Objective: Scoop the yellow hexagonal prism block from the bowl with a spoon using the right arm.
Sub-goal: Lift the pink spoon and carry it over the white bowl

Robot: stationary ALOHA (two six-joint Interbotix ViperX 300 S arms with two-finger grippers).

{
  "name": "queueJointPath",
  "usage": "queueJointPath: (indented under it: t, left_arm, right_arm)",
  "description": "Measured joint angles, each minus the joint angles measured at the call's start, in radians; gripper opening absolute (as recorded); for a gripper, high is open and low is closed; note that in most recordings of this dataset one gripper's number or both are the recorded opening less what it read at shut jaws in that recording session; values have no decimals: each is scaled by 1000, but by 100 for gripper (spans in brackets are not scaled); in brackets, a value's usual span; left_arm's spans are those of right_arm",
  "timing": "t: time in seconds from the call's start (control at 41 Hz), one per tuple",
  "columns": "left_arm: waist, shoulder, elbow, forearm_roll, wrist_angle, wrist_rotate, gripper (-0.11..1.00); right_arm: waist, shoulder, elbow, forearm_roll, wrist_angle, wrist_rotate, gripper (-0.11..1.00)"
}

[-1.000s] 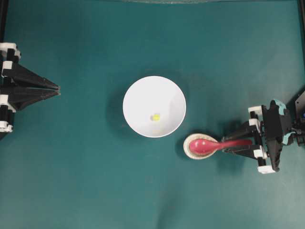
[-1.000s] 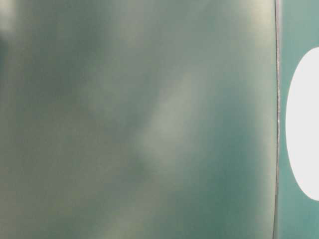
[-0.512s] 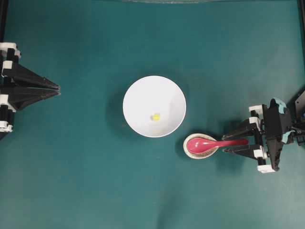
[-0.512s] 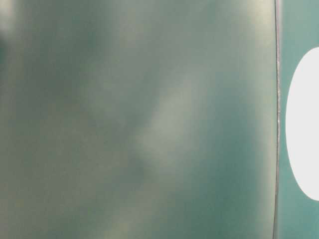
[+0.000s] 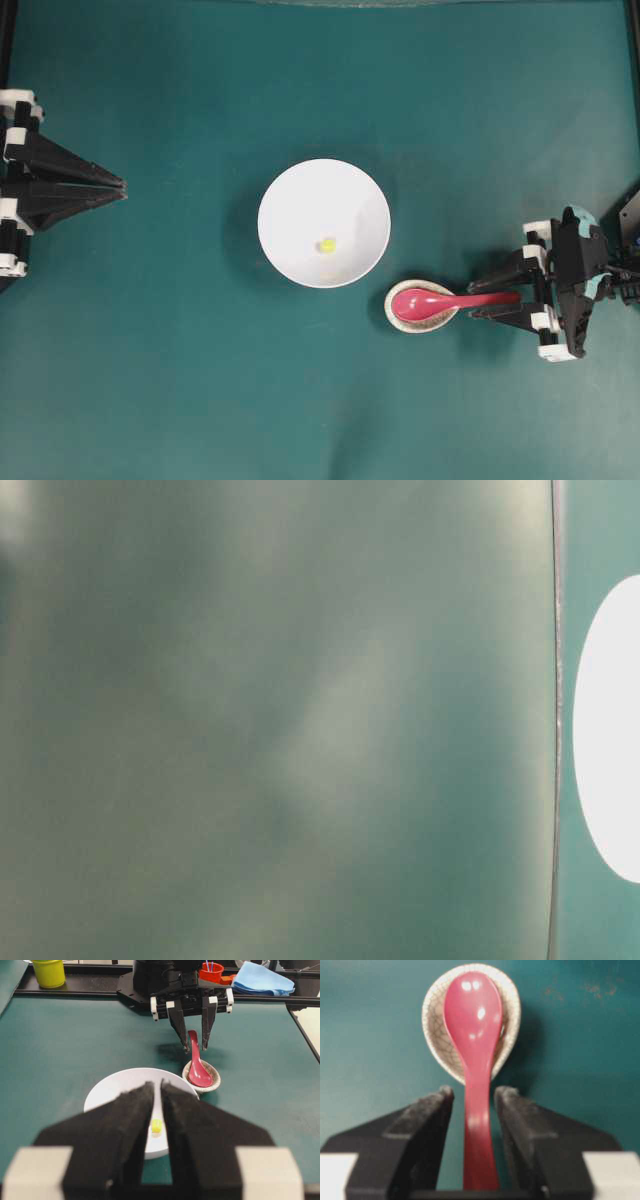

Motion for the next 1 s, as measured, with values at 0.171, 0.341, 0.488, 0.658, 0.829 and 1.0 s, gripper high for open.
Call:
queueJointPath:
  t: [0.171, 0.341, 0.488, 0.658, 0.829, 1.0]
  left_arm:
    - [0, -2, 0, 0, 2, 0, 14]
    - [0, 0, -2, -2, 0, 0, 14]
    - [0, 0, 0, 0, 0, 0, 14]
    - [2, -2, 0, 0, 2, 0, 14]
    - [0, 0, 0, 0, 0, 0, 14]
    - [0, 0, 0, -2, 0, 0, 14]
  right_arm:
    - [0, 0, 0, -2, 0, -2, 47]
    - [0, 0, -2, -2, 2, -2, 43]
    - [0, 0, 0, -2, 2, -2, 32]
    - [0, 0, 0, -2, 2, -2, 24]
    - [0, 0, 0, -2, 2, -2, 24]
    - [0, -11, 0, -2, 2, -8, 24]
